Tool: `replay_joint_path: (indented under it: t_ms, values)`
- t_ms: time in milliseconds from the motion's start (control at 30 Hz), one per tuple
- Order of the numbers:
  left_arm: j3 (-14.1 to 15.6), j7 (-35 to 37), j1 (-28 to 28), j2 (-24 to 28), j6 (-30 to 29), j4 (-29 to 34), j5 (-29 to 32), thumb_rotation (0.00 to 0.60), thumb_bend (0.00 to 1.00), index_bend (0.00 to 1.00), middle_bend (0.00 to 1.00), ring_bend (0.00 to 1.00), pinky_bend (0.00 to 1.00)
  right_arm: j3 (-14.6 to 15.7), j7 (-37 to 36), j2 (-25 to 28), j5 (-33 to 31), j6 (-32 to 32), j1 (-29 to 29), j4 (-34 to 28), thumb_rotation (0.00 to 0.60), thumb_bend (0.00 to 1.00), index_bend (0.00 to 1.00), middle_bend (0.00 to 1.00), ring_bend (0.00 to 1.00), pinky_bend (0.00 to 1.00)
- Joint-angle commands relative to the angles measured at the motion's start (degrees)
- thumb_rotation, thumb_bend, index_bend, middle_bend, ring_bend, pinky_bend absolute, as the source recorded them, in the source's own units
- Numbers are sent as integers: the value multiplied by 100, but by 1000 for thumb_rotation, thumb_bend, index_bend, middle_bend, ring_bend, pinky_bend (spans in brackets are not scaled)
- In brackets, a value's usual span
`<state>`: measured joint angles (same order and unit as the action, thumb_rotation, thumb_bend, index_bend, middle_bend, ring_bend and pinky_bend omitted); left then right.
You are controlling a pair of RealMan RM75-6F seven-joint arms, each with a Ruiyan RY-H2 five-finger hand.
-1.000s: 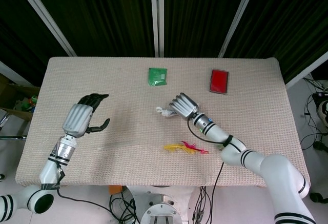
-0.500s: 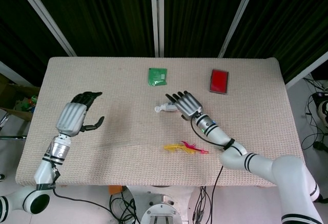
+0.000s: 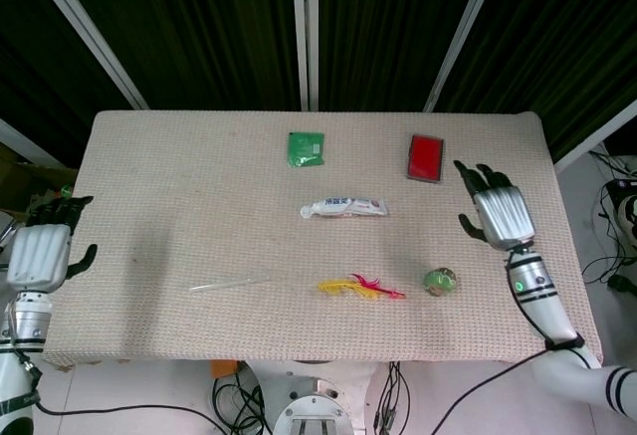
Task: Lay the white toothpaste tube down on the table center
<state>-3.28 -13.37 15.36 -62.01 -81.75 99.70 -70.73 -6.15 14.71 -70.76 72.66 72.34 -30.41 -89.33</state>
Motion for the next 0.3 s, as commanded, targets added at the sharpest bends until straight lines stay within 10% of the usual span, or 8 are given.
replay_joint_path:
  t_ms: [33, 300]
  values:
    - [288, 70, -483, 120, -461, 0, -157, 600, 331, 170, 194, 129, 179, 496, -590, 599, 410, 999, 1000, -579, 600, 297, 25, 236, 124, 267]
    - [816, 28, -1448, -226, -1582, -20, -961, 600, 328, 170, 193, 129, 177, 1023, -1264, 727, 1093, 1972, 2066, -526, 600, 304, 26, 232, 122, 253]
